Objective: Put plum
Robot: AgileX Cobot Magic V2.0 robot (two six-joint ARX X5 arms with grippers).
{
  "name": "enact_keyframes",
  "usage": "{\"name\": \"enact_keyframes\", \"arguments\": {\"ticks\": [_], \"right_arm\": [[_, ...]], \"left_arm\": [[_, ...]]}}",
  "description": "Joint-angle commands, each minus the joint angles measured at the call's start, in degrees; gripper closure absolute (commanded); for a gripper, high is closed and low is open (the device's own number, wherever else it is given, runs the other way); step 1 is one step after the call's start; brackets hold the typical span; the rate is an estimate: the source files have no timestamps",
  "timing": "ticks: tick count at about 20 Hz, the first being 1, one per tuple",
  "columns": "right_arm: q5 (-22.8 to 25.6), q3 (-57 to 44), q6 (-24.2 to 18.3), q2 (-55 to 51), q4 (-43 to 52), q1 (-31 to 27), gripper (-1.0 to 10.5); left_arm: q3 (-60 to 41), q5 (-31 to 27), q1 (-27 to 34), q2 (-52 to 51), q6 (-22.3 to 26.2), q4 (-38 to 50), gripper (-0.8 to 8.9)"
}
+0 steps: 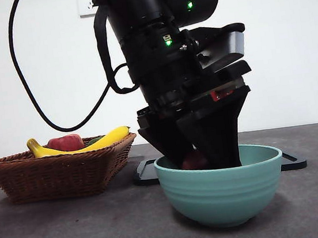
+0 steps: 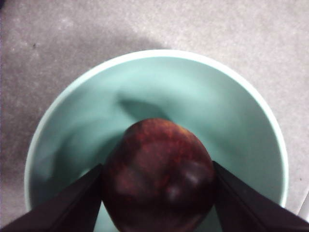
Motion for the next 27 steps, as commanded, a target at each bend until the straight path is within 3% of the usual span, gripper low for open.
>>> {"name": "enact_keyframes", "arguments": {"ticks": [1, 10, 16, 22, 27], "right_arm": [[-0.1, 1.1, 0.5, 0.4, 0.5, 0.3, 5.7], [-0.1, 1.1, 0.5, 0.4, 0.5, 0.3, 5.7], [-0.1, 1.1, 0.5, 0.4, 0.5, 0.3, 5.7], [-0.1, 1.1, 0.5, 0.4, 0.4, 0.3, 5.7], [-0.1, 1.1, 0.5, 0.4, 0.4, 0.3, 5.7]], "left_arm": [[1.2, -0.2, -0.7, 1.1, 0.7, 0.5, 3.88], [2.5, -0.1, -0.8, -0.8, 0.3, 0.7, 3.76], [4.7, -0.2, 0.7, -9.3, -1.6, 0.6, 3.76], [4.8, -0.1, 9.1, -23.4, -6.9, 0.6, 3.76], [4.1, -0.1, 18.6, -34.0, -7.3, -4.5, 3.76]]}}
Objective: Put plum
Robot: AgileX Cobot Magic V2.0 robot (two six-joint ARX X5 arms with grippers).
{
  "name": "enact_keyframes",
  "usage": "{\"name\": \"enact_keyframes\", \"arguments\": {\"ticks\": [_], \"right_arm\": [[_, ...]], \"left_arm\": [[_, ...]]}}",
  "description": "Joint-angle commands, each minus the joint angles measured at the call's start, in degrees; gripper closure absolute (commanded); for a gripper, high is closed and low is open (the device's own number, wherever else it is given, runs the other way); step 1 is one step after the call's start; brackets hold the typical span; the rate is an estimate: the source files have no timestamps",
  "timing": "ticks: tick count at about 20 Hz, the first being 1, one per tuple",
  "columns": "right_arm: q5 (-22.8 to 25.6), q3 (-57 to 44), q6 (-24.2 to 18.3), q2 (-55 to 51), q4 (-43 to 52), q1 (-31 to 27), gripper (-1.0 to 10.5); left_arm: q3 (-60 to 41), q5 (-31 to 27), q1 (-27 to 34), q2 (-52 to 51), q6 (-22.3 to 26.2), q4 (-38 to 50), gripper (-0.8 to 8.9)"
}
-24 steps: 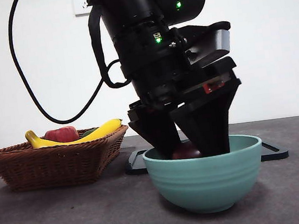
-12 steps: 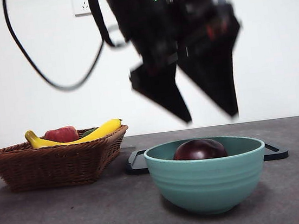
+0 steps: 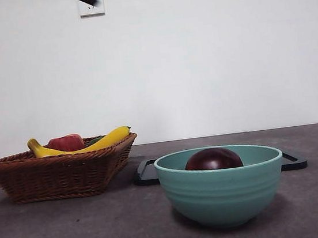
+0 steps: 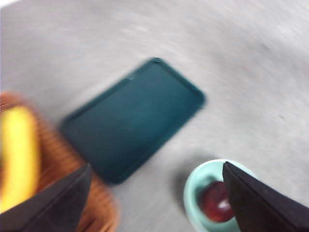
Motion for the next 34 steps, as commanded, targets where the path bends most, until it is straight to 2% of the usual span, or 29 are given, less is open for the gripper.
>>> {"name": "enact_keyframes", "arguments": {"ticks": [1, 3, 5, 8, 11, 13, 20, 25, 29, 34], "right_arm": [[-0.1, 1.1, 0.5, 0.4, 0.4, 0.3, 5.7], [-0.1, 1.1, 0.5, 0.4, 0.5, 0.3, 5.7], [-0.1, 1.1, 0.5, 0.4, 0.5, 0.3, 5.7], [-0.1, 1.1, 0.5, 0.4, 0.5, 0.3, 5.7], [-0.1, 1.1, 0.5, 0.4, 0.4, 0.3, 5.7], [-0.1, 1.1, 0.5, 0.4, 0.4, 0.3, 5.7], [-0.1, 0.9, 0.6, 0.4, -1.1, 0.3, 5.7], [-0.1, -0.8, 4.6, 2.0, -0.6, 1.5, 5.7], [0.2, -8.3, 11.8, 5.1, 9.2, 5.5, 5.7], [7.9, -17.0, 16.8, 10.3, 21.7, 11.1, 5.8]], "left_arm": [[-0.4, -0.1, 3.0, -3.5, -0.4, -1.4, 3.76], [-3.9, 0.3, 5.9, -7.9, -0.4, -2.1, 3.76], [-9.2, 3.7, 7.4, -12.5, -0.9, -2.1, 3.76], [-18.1, 11.1, 7.9, -18.4, -1.8, -2.1, 3.76], [-25.6, 21.9, 7.8, -22.2, -2.5, -2.4, 3.77], [-27.7, 25.3, 7.8, -22.6, -2.5, -3.7, 3.77], [-27.9, 25.5, 7.8, -22.6, -2.3, -3.8, 3.77], [-27.9, 25.5, 7.8, -22.6, -2.3, -3.8, 3.77], [-27.9, 25.5, 7.8, -22.6, -2.3, -3.5, 3.77], [-27.9, 25.5, 7.8, -22.6, -2.2, -3.3, 3.77]]}}
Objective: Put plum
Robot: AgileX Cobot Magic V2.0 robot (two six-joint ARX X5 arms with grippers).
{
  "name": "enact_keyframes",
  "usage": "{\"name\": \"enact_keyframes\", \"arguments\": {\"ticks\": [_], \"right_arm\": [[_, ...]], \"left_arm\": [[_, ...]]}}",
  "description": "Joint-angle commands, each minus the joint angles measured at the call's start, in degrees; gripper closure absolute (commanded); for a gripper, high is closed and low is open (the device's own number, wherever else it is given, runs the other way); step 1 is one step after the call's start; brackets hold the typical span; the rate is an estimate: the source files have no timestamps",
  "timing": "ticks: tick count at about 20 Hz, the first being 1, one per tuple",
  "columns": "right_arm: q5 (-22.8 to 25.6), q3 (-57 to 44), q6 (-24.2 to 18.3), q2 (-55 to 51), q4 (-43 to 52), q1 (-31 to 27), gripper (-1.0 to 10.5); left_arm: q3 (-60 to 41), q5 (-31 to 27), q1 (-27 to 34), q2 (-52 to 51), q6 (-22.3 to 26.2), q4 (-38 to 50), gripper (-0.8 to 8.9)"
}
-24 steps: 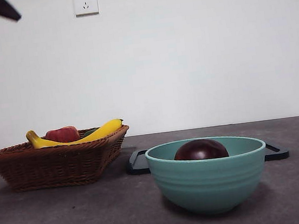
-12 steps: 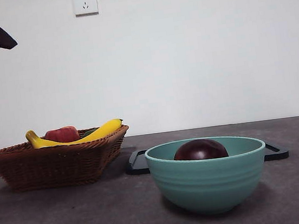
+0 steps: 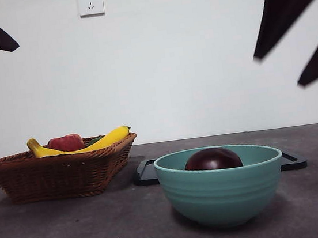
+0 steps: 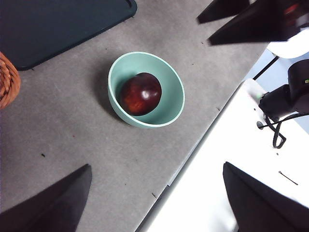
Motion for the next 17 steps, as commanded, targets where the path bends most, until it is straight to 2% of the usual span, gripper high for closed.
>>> {"name": "enact_keyframes", "arguments": {"ticks": [1, 5, 8, 11, 17], "right_arm": [[2.2, -1.8, 2.7, 3.2, 4.5, 2.3, 5.8], [6.9, -2.8, 2.8, 8.9, 8.5, 5.3, 6.4], [7.6, -2.8, 2.9, 13.0, 10.9, 6.4, 6.6], [10.7, -2.8, 3.3, 16.6, 12.2, 7.5, 7.0], [11.1, -2.8, 3.6, 18.8, 14.7, 9.0, 8.5]], "left_arm": [[0.6, 0.5, -0.3, 0.3, 0.2, 0.5, 3.77], [0.6, 0.5, -0.3, 0.3, 0.3, 0.5, 3.77], [0.6, 0.5, -0.3, 0.3, 0.3, 0.5, 3.77], [0.6, 0.5, -0.3, 0.3, 0.3, 0.5, 3.77], [0.6, 0.5, -0.3, 0.3, 0.3, 0.5, 3.77]]}}
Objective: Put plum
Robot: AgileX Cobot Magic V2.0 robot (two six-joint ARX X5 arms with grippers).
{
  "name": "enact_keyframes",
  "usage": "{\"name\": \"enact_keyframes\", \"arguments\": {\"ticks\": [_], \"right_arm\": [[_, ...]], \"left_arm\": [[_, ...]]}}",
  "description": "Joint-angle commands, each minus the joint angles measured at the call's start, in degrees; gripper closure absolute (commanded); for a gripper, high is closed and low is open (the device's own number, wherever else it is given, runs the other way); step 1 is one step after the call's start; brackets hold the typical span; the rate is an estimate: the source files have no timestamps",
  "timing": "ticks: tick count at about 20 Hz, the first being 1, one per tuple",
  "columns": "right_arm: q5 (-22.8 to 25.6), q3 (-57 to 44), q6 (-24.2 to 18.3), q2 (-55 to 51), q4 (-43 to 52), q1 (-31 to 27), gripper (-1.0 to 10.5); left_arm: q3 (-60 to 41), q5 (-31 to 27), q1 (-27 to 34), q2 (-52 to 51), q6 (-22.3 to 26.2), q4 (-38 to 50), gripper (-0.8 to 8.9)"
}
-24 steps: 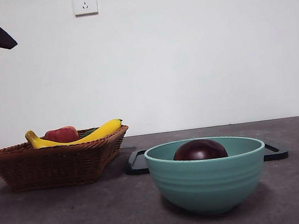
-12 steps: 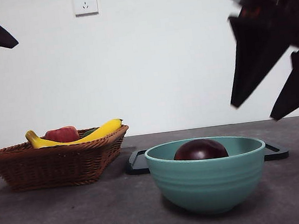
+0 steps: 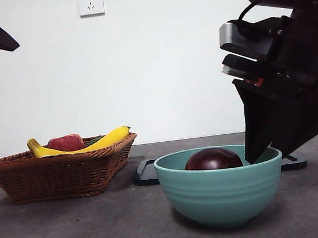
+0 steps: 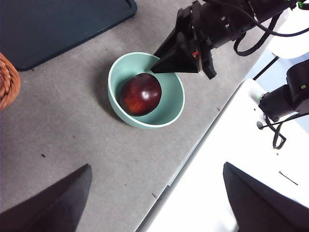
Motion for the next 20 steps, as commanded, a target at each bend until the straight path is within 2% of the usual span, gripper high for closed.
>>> {"name": "enact_keyframes", "arguments": {"ticks": [1, 6, 12, 16, 20], "right_arm": [[0.0, 0.2, 0.6, 0.9, 0.7, 1.2, 8.6], [0.1, 0.2, 1.0, 0.9, 0.7, 1.4, 9.4], [0.0, 0.8, 2.6, 0.7, 2.3, 1.4, 9.4], [0.1, 4.9, 2.6, 0.7, 1.6, 0.9, 9.4], [0.0, 10.4, 1.4, 1.2, 0.1, -2.5, 9.4]], "left_arm": [[0.6, 0.5, -0.3, 0.3, 0.3, 0.5, 3.77], [0.6, 0.5, -0.3, 0.3, 0.3, 0.5, 3.77], [0.6, 0.5, -0.3, 0.3, 0.3, 0.5, 3.77], [0.6, 0.5, -0.3, 0.3, 0.3, 0.5, 3.77], [0.6, 0.5, -0.3, 0.3, 0.3, 0.5, 3.77]]}}
